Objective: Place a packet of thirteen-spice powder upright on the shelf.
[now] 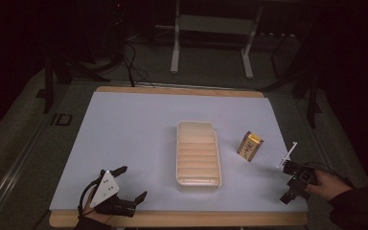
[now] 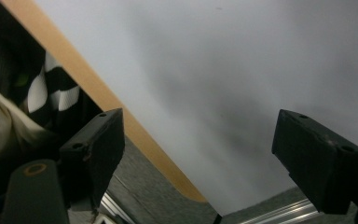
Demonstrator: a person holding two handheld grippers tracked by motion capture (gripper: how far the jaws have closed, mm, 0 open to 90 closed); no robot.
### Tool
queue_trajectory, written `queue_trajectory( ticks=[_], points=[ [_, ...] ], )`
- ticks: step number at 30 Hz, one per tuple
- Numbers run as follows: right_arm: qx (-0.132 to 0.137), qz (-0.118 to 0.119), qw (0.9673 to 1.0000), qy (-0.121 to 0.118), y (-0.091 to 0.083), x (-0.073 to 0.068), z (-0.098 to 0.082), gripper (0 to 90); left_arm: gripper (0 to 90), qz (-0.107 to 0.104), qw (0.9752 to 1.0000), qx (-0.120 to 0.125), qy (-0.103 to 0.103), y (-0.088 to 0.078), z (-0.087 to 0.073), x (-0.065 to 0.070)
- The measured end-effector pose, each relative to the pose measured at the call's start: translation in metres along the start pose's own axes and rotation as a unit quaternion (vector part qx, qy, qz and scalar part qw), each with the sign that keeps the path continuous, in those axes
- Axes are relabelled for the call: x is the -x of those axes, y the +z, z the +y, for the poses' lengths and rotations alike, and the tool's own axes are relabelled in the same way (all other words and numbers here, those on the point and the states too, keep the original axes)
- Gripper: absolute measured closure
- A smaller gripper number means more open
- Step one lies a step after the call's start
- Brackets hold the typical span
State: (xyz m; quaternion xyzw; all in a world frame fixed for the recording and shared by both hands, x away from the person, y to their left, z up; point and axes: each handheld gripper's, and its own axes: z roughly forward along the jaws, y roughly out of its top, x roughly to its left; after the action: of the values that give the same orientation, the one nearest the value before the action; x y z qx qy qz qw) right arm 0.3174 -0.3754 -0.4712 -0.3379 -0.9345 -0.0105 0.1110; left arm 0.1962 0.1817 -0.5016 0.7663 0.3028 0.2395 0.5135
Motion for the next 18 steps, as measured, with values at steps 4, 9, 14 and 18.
queue_trajectory(
  ticks=[4,9,14,18],
  points=[
    [-0.007,0.001,0.999,-0.044,0.001,-0.008,0.002,17.9,0.0,0.0,1.0,0.0,0.0,0.0,0.0,0.0],
    [-0.017,0.009,0.997,-0.075,0.001,-0.018,0.006,15.3,0.0,-0.002,1.0,0.0,0.0,0.0,0.0,0.0],
    [-0.022,0.012,0.995,-0.096,0.002,-0.024,0.011,14.8,0.0,-0.002,1.0,0.0,0.0,0.0,0.0,0.0],
    [-0.027,0.001,0.9903,-0.136,0.003,-0.033,0.016,14.0,0.0,-0.004,1.0,0.0,-0.001,0.0,0.0,0.001]
  ],
)
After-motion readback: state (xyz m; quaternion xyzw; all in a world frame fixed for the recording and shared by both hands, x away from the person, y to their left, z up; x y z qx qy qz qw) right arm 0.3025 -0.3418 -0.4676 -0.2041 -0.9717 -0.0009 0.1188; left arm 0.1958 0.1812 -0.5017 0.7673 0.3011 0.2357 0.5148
